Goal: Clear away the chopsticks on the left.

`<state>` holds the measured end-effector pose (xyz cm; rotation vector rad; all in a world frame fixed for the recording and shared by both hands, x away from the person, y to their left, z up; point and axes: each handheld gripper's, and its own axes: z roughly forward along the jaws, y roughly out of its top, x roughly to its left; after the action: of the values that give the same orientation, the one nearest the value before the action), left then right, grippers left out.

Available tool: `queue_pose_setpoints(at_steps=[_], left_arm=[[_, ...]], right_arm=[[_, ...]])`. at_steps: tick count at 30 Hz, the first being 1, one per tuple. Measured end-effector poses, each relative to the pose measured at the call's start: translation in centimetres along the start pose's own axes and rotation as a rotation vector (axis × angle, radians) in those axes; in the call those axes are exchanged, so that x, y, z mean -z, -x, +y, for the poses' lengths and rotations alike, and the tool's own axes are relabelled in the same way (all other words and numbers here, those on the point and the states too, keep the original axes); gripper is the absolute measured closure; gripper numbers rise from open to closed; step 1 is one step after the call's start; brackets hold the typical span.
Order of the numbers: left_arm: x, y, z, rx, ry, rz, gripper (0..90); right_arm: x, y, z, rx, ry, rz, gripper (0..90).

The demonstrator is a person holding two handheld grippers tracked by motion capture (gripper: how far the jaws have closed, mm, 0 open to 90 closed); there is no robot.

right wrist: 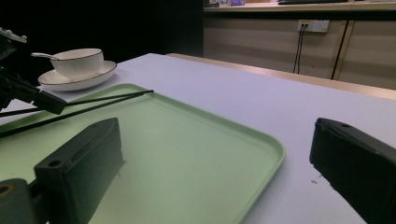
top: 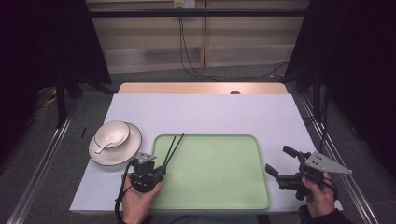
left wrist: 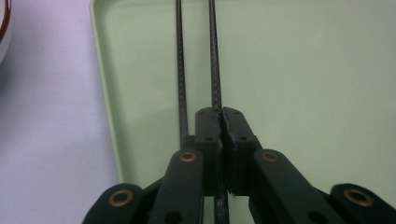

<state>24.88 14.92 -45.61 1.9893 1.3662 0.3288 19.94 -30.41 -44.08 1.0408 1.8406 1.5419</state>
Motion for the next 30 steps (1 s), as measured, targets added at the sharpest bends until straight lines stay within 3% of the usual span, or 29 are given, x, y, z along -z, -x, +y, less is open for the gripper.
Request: queue_pose_setpoints(at_steps=[6,9,14,18,19,22,26,30], left_arm=[[-0.2,0.2,-0.7,-0.009,-0.038,0.003,85.9],[-0.4,0.2,-0.9,0.01,-0.045,0.001,85.6],[-0.5,0.4,-0.8,-0.024,-0.045,0.018,85.3],[-0.5,0.1,-0.8,-0.012,-0.047,-0.016,81.2],[-0.5,0.1,-0.7,-0.024,-0.054,-0.008,81.3],[-0.4,-0.1,-0.7,-0.038,-0.059,-0.044,79.1],[0.3,-0.8,-0.3,-0.072,0.016,-0.08,66.8],[2.0,-1.7,0.1,-0.151,0.14,-0.119,42.1]], right_arm=[[0.0,0.0,0.0,0.002,0.0,0.002,1.9],[0.0,0.0,0.0,0.005,0.0,-0.001,2.0],[0.0,0.0,0.0,0.004,0.001,0.002,2.0],[0.0,0.0,0.0,0.008,-0.002,0.003,2.0],[0.0,0.0,0.0,0.005,-0.004,0.005,2.0],[0.0,0.0,0.0,0.005,0.0,0.003,2.0],[0.1,0.0,0.0,0.006,-0.004,-0.002,2.2],[0.1,0.1,0.0,0.005,0.004,-0.003,2.3]])
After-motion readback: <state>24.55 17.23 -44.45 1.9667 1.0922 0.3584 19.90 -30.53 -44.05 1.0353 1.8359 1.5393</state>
